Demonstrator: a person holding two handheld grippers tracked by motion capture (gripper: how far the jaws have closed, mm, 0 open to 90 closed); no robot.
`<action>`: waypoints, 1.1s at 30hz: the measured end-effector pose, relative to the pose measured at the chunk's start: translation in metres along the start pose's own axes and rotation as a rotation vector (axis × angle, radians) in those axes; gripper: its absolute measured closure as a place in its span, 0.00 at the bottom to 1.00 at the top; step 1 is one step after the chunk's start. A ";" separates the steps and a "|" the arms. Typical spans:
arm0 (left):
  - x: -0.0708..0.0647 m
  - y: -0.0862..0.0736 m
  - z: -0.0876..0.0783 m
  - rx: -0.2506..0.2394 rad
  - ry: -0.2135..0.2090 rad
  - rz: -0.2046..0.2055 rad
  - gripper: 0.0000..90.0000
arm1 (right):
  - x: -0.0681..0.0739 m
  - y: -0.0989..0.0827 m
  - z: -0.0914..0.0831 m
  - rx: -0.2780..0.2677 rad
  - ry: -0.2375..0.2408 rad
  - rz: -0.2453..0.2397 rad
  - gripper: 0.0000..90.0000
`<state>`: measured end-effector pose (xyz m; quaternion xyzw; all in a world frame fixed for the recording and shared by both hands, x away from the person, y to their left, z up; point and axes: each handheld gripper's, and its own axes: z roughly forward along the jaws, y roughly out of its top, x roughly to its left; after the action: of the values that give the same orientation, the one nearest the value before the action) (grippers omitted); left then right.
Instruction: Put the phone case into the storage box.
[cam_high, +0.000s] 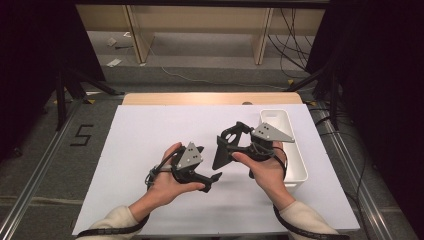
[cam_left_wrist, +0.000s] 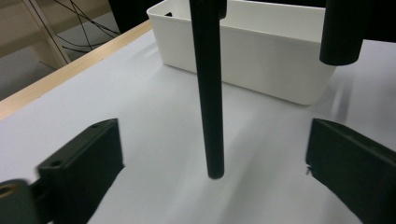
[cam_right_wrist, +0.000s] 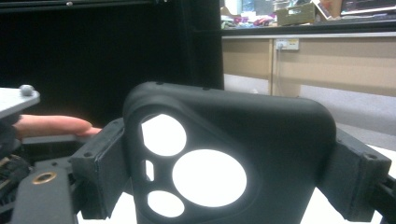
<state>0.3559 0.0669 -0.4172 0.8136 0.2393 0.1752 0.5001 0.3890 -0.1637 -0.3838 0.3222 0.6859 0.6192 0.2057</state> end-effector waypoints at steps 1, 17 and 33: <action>0.001 -0.001 -0.002 -0.001 0.002 -0.001 0.00 | -0.001 0.000 -0.001 0.003 -0.008 0.003 0.17; 0.015 -0.017 -0.022 0.015 0.029 -0.014 0.00 | -0.011 0.005 -0.007 -0.014 -0.051 0.006 0.17; 0.023 -0.026 -0.033 0.016 0.059 -0.033 0.00 | -0.018 0.009 -0.012 -0.026 -0.081 0.011 0.17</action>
<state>0.3517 0.1142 -0.4252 0.8081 0.2686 0.1891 0.4890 0.3949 -0.1848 -0.3748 0.3482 0.6672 0.6154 0.2342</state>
